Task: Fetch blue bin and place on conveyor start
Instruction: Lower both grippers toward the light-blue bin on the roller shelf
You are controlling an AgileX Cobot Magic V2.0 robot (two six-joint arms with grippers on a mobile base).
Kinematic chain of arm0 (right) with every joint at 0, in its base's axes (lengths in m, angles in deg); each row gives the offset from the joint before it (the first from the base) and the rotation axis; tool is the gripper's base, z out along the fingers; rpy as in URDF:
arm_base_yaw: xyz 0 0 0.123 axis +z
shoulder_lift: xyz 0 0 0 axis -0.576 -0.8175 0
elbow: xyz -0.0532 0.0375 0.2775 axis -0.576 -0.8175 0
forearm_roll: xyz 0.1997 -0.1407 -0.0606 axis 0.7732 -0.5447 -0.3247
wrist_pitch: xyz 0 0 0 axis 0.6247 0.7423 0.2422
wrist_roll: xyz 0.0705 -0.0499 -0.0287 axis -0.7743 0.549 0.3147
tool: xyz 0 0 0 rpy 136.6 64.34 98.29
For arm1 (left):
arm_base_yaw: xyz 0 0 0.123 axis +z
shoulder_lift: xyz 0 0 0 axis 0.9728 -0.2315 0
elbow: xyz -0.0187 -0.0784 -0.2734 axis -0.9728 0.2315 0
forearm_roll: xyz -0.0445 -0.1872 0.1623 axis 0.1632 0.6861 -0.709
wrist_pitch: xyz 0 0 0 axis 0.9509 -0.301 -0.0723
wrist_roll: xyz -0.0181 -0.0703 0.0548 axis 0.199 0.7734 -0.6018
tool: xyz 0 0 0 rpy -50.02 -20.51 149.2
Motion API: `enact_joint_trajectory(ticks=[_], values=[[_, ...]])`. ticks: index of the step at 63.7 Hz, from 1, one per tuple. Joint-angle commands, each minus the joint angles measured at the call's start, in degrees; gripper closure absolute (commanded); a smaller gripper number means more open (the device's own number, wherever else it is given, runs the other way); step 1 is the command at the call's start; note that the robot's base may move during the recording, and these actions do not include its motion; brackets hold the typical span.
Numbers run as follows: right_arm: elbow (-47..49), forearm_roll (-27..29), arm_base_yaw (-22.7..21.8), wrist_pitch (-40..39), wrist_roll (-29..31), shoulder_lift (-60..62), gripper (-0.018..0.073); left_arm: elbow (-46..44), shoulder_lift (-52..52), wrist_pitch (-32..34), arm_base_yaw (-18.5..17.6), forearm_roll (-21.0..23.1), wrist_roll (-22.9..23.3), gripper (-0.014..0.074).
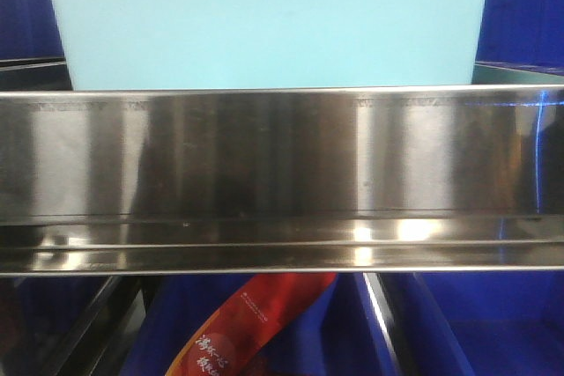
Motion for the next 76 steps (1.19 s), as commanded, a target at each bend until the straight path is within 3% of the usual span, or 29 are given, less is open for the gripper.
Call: enact_joint_trajectory(ticks=[1,47,59,66,76], values=[[0.02,0.01,0.00,-1.24,0.09,0.23,0.0724,-0.13,0.29,1.02,-0.02,0.10,-0.12,0.0707],[0.02,0.01,0.00,-1.24,0.09,0.23,0.0724,-0.13,0.29,1.02,-0.02,0.10,-0.12,0.0707],[0.02,0.01,0.01,-6.41,0.09,0.23,0.0724,-0.13,0.29,1.23,-0.04,-1.35,-0.12,0.0707],[0.61,0.01,0.09,-8.90,0.09,0.23,0.0724,-3.74,0.29,-3.29,-0.04,-1.23,-0.12,0.0707],[10.18,0.01,0.09,5.00,0.09,0.23,0.0724,-14.53,0.29,-14.81,-0.04,-0.58,-0.12,0.0707]])
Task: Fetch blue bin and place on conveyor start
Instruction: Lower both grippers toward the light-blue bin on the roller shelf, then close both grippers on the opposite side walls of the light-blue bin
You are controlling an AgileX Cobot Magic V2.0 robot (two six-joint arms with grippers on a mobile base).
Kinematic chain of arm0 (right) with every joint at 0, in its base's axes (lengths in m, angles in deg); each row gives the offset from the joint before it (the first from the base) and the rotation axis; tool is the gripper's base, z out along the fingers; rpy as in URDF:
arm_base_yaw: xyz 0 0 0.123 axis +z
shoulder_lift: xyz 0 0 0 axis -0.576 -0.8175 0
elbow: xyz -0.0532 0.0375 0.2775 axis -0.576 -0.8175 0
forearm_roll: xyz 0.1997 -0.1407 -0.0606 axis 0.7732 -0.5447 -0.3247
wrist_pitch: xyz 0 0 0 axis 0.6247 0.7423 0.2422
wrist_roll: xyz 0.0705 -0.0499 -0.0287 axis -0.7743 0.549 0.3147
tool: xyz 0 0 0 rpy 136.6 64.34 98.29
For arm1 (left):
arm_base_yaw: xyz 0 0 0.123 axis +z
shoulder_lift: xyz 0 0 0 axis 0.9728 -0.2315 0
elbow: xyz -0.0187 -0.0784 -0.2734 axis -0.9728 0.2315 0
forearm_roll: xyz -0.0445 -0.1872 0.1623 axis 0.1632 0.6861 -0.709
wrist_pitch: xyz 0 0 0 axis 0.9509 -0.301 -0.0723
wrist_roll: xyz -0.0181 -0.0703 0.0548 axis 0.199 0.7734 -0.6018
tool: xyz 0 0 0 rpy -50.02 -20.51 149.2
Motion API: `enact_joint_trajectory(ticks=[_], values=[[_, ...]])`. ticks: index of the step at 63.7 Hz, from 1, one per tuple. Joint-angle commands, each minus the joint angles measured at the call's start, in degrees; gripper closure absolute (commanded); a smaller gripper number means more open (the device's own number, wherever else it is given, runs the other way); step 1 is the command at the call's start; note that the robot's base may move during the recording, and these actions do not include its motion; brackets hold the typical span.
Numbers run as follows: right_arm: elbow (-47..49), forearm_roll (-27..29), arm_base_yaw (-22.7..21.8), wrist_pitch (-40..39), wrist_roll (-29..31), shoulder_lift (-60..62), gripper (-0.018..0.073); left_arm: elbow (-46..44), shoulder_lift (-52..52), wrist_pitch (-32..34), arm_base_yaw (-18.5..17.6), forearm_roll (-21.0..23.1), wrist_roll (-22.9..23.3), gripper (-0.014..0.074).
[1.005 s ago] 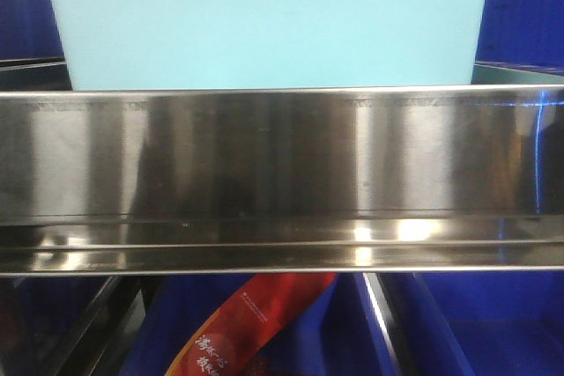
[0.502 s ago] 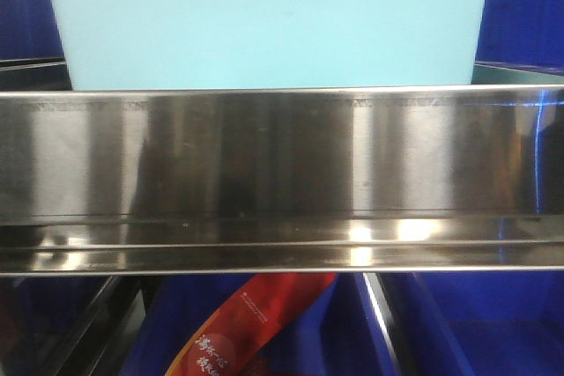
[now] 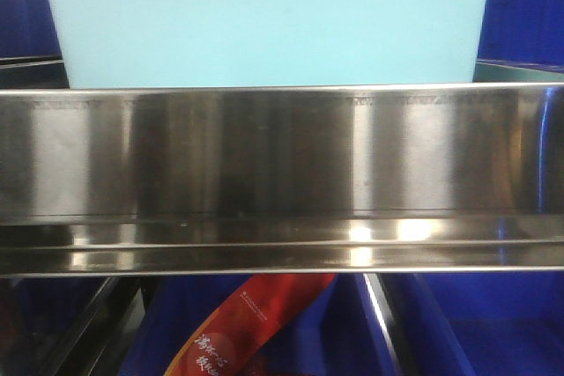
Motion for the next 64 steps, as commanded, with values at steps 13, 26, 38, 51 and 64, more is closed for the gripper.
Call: enact_joint_trajectory(ticks=[13,26,38,51,64], values=[[16.91,0.01,0.09,13.32,0.09,-3.28,0.0724,-20.93,-4.61,-17.50,-0.04,0.90,-0.03,0.0707],[28.59,0.01,0.09,22.45,0.09,-13.63,0.0724,-33.03,-17.48,-26.50,-0.04,0.15,-0.03,0.0707],[39.57,0.01,0.09,35.69,0.09,-24.90,0.0724,-41.08,-29.97,-35.53,-0.04,-3.60,-0.03,0.0707],[44.51,0.76,0.09,36.53,0.09,-31.64,0.0724,-42.40,-35.81,-34.14,-0.04,-4.38,-0.03,0.0707],[44.55,2.76,0.09,34.49,0.09,-31.95,0.0724,-42.40,-38.18,-29.18,-0.04,-4.27,-0.03,0.0707]])
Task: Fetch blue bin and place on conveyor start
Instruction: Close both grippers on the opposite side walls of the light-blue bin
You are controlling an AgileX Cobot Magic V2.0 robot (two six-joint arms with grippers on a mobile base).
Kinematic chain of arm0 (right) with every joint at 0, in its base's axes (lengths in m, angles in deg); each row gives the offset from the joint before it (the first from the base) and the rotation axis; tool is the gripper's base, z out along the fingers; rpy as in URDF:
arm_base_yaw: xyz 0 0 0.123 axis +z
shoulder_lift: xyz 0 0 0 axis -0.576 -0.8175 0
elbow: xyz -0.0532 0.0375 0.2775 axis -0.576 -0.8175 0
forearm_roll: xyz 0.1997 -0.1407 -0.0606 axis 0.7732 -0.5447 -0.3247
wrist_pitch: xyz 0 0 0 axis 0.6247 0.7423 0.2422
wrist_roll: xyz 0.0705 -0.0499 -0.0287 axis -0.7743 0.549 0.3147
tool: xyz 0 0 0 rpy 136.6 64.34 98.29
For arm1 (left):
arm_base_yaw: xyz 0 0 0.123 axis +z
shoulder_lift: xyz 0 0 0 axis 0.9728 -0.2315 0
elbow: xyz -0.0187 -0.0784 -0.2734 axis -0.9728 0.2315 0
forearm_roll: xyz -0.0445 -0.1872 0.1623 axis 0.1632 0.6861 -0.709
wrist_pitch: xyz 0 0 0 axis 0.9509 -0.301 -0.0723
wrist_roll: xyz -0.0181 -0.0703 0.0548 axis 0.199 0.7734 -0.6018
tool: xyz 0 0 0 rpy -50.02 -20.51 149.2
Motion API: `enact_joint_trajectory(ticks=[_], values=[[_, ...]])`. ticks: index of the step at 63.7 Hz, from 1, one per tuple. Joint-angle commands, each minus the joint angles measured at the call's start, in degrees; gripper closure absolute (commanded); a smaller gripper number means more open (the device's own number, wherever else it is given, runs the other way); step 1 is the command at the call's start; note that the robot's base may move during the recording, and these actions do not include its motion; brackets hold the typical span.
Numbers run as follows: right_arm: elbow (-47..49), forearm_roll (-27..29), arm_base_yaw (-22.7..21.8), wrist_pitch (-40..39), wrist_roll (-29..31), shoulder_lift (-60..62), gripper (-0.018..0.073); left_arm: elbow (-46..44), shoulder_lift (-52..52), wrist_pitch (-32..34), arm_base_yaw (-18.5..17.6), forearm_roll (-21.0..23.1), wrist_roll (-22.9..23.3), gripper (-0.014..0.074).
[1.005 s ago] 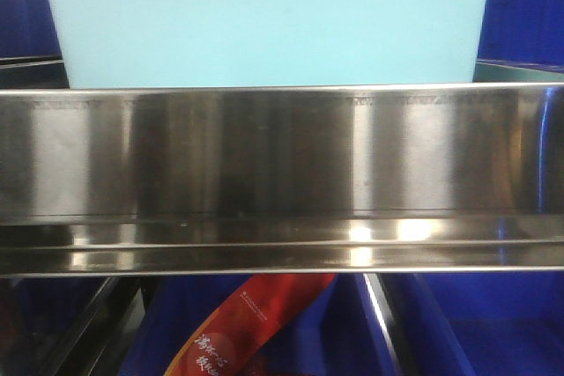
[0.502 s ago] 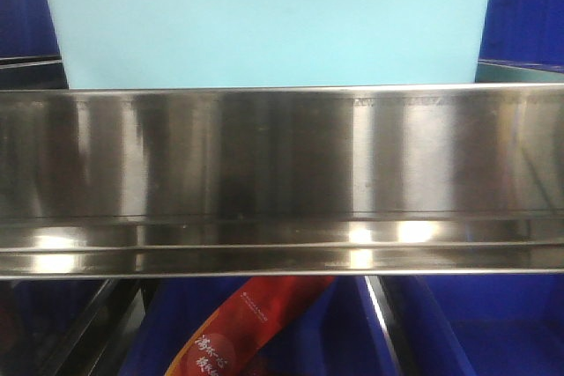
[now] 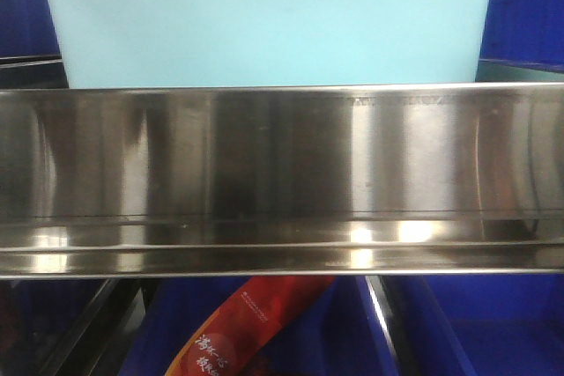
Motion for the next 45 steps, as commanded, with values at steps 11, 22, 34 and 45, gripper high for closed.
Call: enact_joint_trajectory(ticks=[11,22,34,45], values=[[1.58,3.48,0.09,0.27,0.09,-0.95,0.0724,-3.04,-1.79,3.26,-0.04,1.91,-0.03,0.0707],[6.23,12.31,1.09,6.60,4.87,-6.09,0.0724,-9.47,-5.03,2.46,-2.22,8.96,-5.72,0.0707],[9.81,17.27,6.26,6.15,8.88,-11.79,0.0724,-14.81,-10.46,1.80,-8.93,8.83,-6.61,0.0707],[13.35,17.27,13.17,5.18,8.88,-17.42,0.0721,-18.00,-16.55,1.50,-18.17,8.97,-7.28,0.0707]])
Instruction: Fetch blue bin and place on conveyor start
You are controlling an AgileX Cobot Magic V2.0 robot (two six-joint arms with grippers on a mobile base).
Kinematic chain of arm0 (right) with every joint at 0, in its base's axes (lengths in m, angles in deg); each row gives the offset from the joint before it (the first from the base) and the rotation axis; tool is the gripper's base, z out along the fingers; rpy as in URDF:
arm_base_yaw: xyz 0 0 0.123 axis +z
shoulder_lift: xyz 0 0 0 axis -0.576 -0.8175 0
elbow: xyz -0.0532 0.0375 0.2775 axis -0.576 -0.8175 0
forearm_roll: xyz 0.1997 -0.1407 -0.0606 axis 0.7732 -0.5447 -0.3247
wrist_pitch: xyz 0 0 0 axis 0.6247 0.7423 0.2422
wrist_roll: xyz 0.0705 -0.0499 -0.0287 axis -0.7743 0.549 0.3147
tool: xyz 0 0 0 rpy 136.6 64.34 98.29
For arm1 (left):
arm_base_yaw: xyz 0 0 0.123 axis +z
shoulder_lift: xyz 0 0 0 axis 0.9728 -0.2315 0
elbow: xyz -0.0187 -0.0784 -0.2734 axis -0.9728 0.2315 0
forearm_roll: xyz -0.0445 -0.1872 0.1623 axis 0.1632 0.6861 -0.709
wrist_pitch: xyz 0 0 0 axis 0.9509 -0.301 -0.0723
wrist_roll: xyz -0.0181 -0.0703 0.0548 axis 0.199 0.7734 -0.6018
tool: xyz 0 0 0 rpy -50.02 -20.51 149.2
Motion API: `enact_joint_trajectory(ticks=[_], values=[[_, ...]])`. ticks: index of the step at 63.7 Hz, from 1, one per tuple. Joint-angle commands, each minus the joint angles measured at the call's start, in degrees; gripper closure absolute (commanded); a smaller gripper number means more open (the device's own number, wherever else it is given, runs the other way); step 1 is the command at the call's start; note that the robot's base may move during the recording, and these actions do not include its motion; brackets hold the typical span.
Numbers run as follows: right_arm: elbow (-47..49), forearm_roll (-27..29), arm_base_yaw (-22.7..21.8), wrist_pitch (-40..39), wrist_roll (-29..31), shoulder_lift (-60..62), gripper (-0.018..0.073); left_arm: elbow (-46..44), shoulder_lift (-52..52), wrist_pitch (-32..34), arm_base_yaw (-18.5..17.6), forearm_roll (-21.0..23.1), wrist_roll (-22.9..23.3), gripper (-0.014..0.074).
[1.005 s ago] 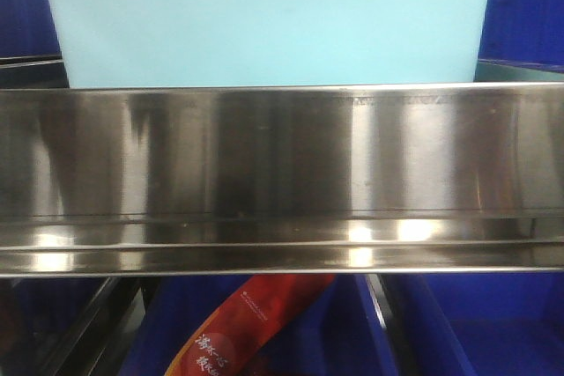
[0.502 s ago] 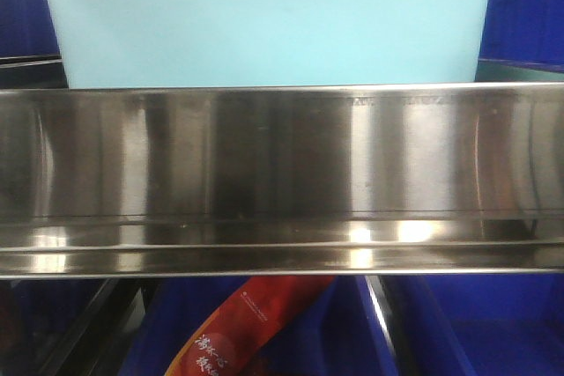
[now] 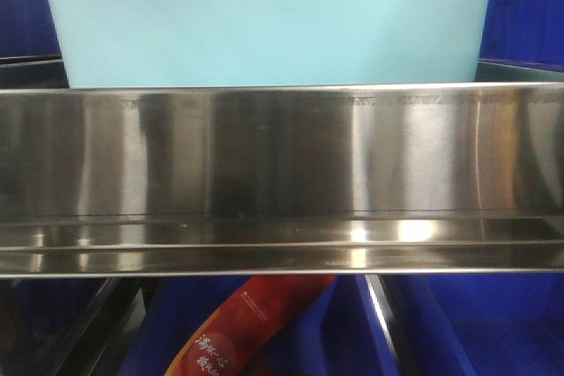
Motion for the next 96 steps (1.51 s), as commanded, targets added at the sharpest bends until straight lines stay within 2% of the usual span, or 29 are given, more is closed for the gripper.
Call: enact_joint_trajectory(ticks=[1,7,11,15,19,25,27,32,37,46,53,60,67,72,80,84,88,96], values=[[2.00,0.43,3.19,-1.83,0.64,-2.90,0.0721,-1.73,-2.96,0.10,-4.26,0.68,-0.55,0.0707],[4.12,0.43,6.87,-2.17,0.54,-6.69,0.0721,-3.56,-7.11,0.10,-7.51,0.68,0.79,0.0707],[6.09,0.43,8.60,-1.84,-0.41,-9.89,0.0721,-5.20,-9.79,-0.15,-8.14,0.00,6.06,0.0707],[8.32,-0.59,9.86,-1.51,-3.67,-13.05,0.0703,-7.41,-12.66,-1.35,-8.23,-2.51,11.99,0.0707],[11.11,-5.99,11.07,-1.41,-10.00,-16.93,0.0697,-10.59,-16.14,-4.11,-8.23,-5.80,19.22,0.0707],[15.62,-16.52,13.08,1.38,-21.00,-22.15,0.0697,-15.92,-21.51,-9.69,-8.23,-9.52,23.44,0.0707],[18.11,-19.95,13.79,4.16,-24.78,-24.54,0.0697,-18.25,-23.84,-11.74,-8.23,-11.07,24.31,0.0707],[23.34,-22.22,14.06,9.59,-28.52,-29.27,0.0699,-22.71,-28.20,-15.00,-8.23,-13.40,25.48,0.0707],[27.45,-23.69,14.06,14.06,-29.48,-33.13,0.0699,-27.00,-32.39,-17.65,-8.23,-14.79,25.56,0.0707],[33.79,-29.82,14.06,18.25,-33.85,-40.03,0.0699,-33.09,-38.83,-20.42,-8.23,-15.20,25.70,0.0707],[37.76,-31.46,14.06,20.56,-36.02,-44.25,0.0699,-35.76,-42.13,-20.42,-8.23,-16.37,28.41,0.0696],[40.36,-30.75,14.06,21.99,-36.34,-47.44,0.0699,-36.38,-43.93,-20.65,-8.23,-16.79,29.97,0.0592],[41.05,-30.75,14.06,23.85,-36.34,-49.81,0.0697,-36.38,-45.11,-20.65,-8.23,-16.89,31.25,0.0429],[41.05,-30.66,14.06,24.31,-36.34,-50.60,0.0626,-36.38,-45.55,-20.65,-8.23,-16.92,31.24,0.0334],[41.05,-30.66,14.06,23.95,-36.34,-50.74,0.0312,-36.38,-45.55,-20.65,-8.23,-17.17,31.24,0.0285],[41.05,-30.41,14.06,23.30,-36.34,-50.74,0.0214,-36.27,-45.83,-20.65,-8.23,-17.26,31.24,0.0289],[41.05,-30.03,14.06,23.18,-36.34,-51.12,0.0187,-36.27,-46.38,-21.17,-8.10,-17.26,31.24,0.0289],[41.05,-29.54,14.06,22.92,-36.34,-52.74,0.0217,-36.27,-47.70,-22.18,-8.10,-17.16,31.24,0.0289]])
